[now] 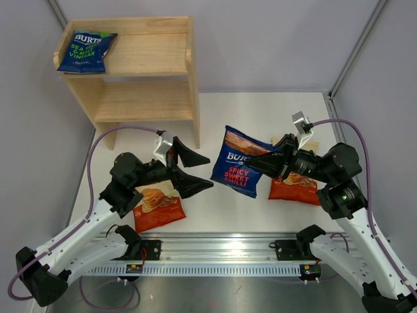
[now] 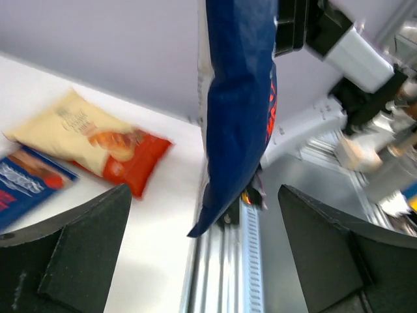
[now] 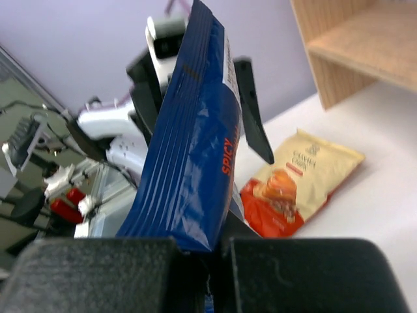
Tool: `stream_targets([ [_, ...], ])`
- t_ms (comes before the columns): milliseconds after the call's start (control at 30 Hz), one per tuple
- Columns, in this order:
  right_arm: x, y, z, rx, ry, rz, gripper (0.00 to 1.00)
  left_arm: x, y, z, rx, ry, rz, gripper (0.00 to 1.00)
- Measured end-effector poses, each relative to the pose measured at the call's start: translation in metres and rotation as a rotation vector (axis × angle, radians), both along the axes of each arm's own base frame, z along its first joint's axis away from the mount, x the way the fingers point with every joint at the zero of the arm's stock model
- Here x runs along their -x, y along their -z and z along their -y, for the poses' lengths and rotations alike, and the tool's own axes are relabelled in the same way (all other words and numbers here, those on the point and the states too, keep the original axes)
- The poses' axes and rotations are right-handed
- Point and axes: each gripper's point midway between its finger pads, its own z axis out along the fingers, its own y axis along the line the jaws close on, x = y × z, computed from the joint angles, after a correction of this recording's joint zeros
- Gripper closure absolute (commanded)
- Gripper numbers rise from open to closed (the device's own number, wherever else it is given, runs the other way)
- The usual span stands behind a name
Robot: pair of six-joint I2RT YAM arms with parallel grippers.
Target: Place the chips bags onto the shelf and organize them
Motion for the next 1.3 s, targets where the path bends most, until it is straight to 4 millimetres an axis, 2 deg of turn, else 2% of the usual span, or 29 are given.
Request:
stream_targets([
  [67, -0.004, -0.014, -0.001, -0.073, 0.016, 0.011, 1.0, -0.001, -0.004, -0.009, 0.07, -0.064, 0.03, 0.01],
  [200, -0.014, -0.033, -0.003, -0.212, 0.032, -0.002, 1.0, -0.004, 0.01, -0.024, 0.207, -0.165, 0.014, 0.01],
  [333, -0.031, -0.046, -0.007, -0.344, 0.028, -0.048, 0.99, -0.011, 0.014, -0.032, 0.328, -0.223, -0.014, 0.01],
  [533, -0.056, -0.046, -0.013, -0.507, 0.044, -0.126, 1.0, -0.009, -0.027, -0.049, 0.553, -0.244, 0.034, 0.01],
  [633, -0.052, -0.056, -0.017, -0.581, 0.021, -0.113, 1.0, -0.013, -0.038, -0.052, 0.615, -0.26, 0.03, 0.01],
  [767, -0.041, -0.067, -0.028, -0.659, -0.032, -0.094, 1.0, -0.029, -0.035, -0.046, 0.624, -0.294, -0.022, 0.01],
  [867, -0.04, -0.066, -0.041, -0.684, -0.059, -0.109, 1.0, -0.04, -0.032, -0.04, 0.615, -0.313, -0.054, 0.01],
  [933, -0.042, -0.06, -0.051, -0.684, -0.071, -0.131, 1.0, -0.044, -0.037, -0.037, 0.618, -0.309, -0.055, 0.01],
  [1067, -0.049, -0.053, -0.062, -0.69, -0.064, -0.161, 1.0, -0.041, -0.055, -0.035, 0.643, -0.286, -0.028, 0.01],
  [1300, -0.054, -0.058, -0.06, -0.723, -0.027, -0.141, 1.0, -0.033, -0.065, -0.041, 0.667, -0.275, 0.009, 0.01],
])
